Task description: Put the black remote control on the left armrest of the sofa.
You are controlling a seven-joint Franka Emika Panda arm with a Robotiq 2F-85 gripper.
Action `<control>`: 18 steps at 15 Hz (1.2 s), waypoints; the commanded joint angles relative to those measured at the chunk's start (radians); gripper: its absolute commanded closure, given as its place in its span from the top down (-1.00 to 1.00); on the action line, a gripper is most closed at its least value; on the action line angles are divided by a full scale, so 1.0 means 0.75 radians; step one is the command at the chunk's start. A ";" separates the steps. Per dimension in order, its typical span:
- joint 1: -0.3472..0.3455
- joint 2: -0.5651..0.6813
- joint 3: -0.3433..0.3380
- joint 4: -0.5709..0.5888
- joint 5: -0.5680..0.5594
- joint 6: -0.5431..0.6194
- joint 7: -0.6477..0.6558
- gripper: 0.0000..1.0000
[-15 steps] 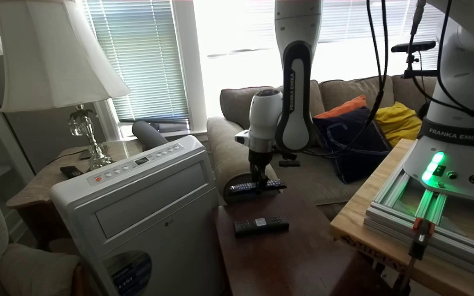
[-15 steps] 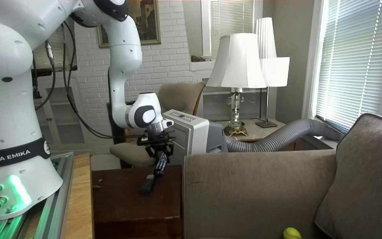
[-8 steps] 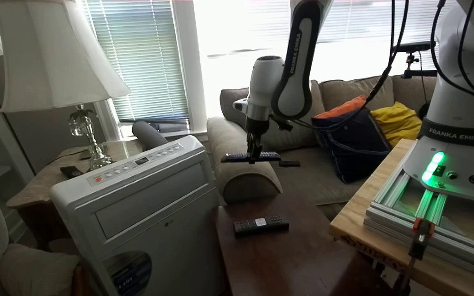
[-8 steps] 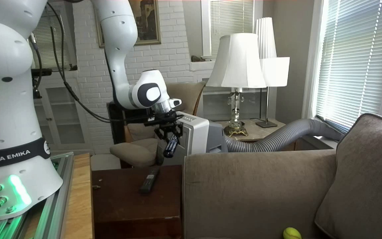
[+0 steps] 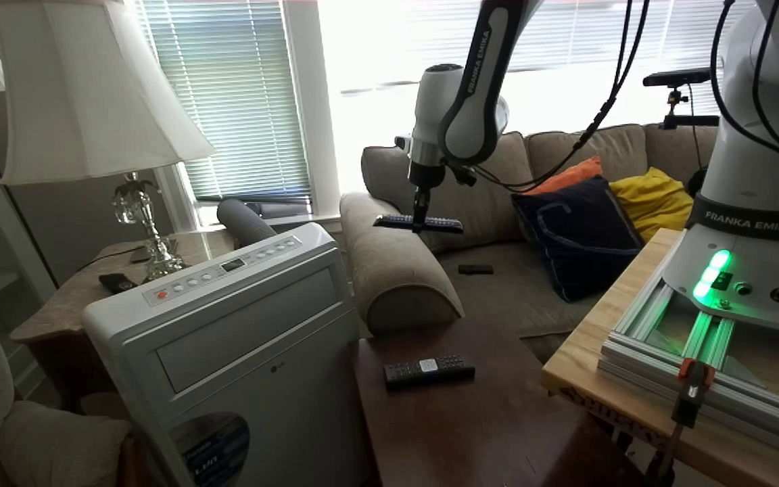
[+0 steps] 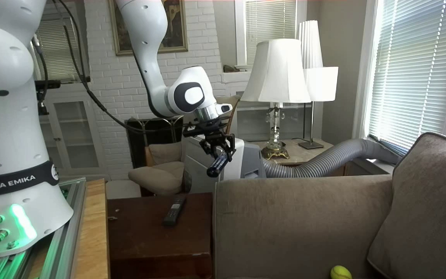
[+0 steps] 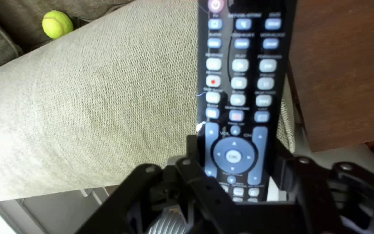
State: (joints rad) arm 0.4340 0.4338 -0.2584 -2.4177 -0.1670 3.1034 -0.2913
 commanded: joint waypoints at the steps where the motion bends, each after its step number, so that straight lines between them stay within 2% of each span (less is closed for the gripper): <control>1: -0.307 -0.059 0.263 0.058 -0.055 -0.179 -0.093 -0.45; 3: -0.399 -0.040 0.330 0.109 -0.038 -0.226 -0.095 -0.45; 4: -0.409 -0.048 0.316 0.122 -0.052 -0.243 -0.072 -0.45; 7: -0.500 -0.011 0.377 0.180 -0.042 -0.263 -0.113 -0.45; 12: -0.540 0.052 0.377 0.279 -0.164 -0.310 -0.256 -0.45; 14: -0.509 0.089 0.331 0.329 -0.245 -0.341 -0.256 -0.45; 17: -0.592 0.141 0.432 0.368 -0.176 -0.376 -0.298 -0.45; 18: -0.559 0.095 0.392 0.317 -0.212 -0.340 -0.240 0.05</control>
State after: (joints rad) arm 0.0293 0.5064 0.0228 -2.1812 -0.3088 2.8525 -0.4827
